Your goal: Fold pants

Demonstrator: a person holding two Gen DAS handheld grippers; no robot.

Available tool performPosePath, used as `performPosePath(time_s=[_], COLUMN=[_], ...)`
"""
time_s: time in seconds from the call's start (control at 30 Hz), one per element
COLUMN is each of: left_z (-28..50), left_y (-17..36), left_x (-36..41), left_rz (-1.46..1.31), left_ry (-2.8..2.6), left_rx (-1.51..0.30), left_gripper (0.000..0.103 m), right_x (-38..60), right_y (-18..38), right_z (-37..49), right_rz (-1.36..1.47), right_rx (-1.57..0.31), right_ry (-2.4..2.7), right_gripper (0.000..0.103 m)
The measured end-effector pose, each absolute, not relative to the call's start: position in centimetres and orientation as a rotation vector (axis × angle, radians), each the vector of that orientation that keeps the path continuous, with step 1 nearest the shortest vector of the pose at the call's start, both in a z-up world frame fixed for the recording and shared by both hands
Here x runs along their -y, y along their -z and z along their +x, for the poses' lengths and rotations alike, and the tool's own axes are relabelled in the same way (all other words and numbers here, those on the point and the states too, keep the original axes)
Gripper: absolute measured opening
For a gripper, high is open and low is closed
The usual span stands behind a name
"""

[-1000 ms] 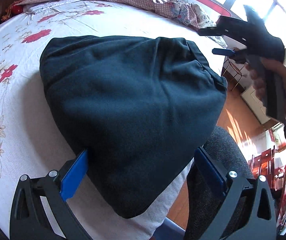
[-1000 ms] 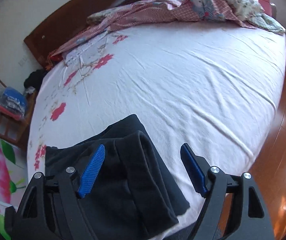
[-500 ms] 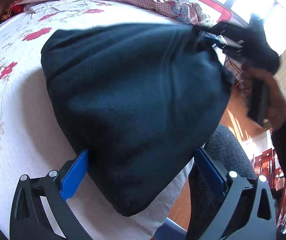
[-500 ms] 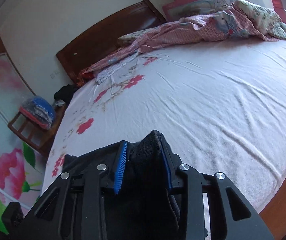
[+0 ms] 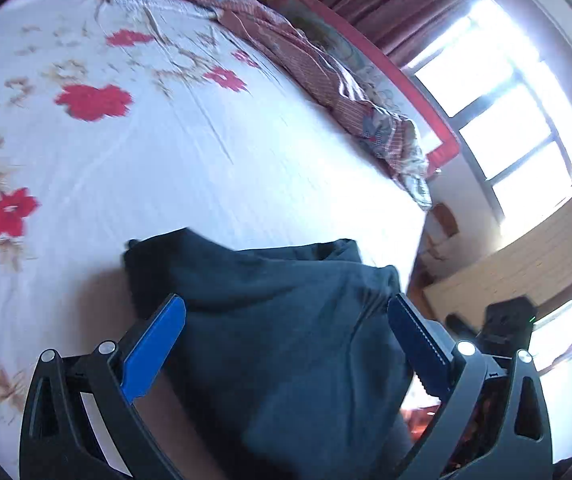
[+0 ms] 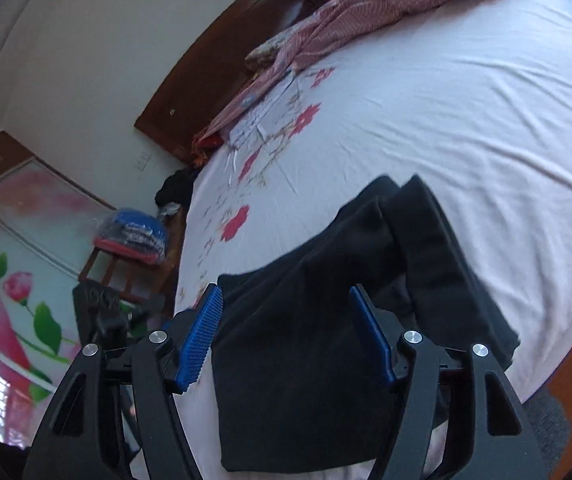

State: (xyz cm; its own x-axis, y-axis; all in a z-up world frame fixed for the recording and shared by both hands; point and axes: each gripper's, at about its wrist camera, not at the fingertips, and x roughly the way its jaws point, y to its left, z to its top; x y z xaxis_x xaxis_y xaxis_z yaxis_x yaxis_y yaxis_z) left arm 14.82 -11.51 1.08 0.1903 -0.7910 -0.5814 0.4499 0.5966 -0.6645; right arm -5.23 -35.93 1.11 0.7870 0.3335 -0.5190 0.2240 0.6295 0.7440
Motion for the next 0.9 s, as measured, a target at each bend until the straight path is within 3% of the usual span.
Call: performPosePath(time_s=[0.1,0.2,0.23,0.3,0.4,0.47,0.53,0.6,0.63,0.67,0.8,0.9], left_z=[17.5,17.7,17.9,18.3,19.1,19.3,19.9,19.2,18.6,17.7,13.8,11.4], left_y=[1.0,3.1,3.6,4.2,3.6,3.6,3.3,1.5,0.4,-0.7,-2.1,-0.7], left_x=[14.0,16.4,16.9,17.5,17.1,15.9,14.0,12.9,12.4,11.8,11.8,15.3], left_rz=[-0.400,-0.271,-0.231,-0.214,-0.250,-0.273,-0.366,-0.334,-0.298,-0.298,-0.282,-0.097], left_ry=[0.948,0.898,0.890,0.874,0.861,0.847,0.850,0.809,0.781,0.792,0.837,0.839], left_rx=[-1.119,-1.108,-1.094,-1.079,-1.074,-1.092,-1.145,-1.134,-1.097,-1.057,-1.045,-1.010], left_gripper=[0.100,0.099,0.097,0.095,0.094,0.075,0.072,0.081,0.096,0.101,0.101,0.101], right_x=[36.6,37.1,37.1,37.6,38.5,38.8,38.5,38.4,38.6,38.6,39.1,40.4], right_y=[1.1,2.3,2.5,3.0,3.8,3.8,2.8,1.2,0.6,0.1,-0.5,1.1], right_z=[-6.0,-6.4,-6.5,-7.0,-7.6,-7.9,-7.7,-8.0,-8.1,-8.0,-4.9,-2.3], right_rz=[0.909,0.897,0.869,0.895,0.936,0.977,0.982,0.998,1.003,1.005,1.029,1.095], right_rx=[-0.704,-0.702,-0.707,-0.704,-0.719,-0.723,-0.730,-0.680,-0.656,-0.637,-0.584,-0.578], right_ry=[-0.028,-0.035,-0.028,-0.043,-0.032,-0.039,-0.039,-0.041,-0.041,-0.043,-0.106,-0.117], right_gripper=[0.064,0.050,0.040,0.035,0.010,0.010,0.012,0.016,0.019,0.023,0.038,0.040])
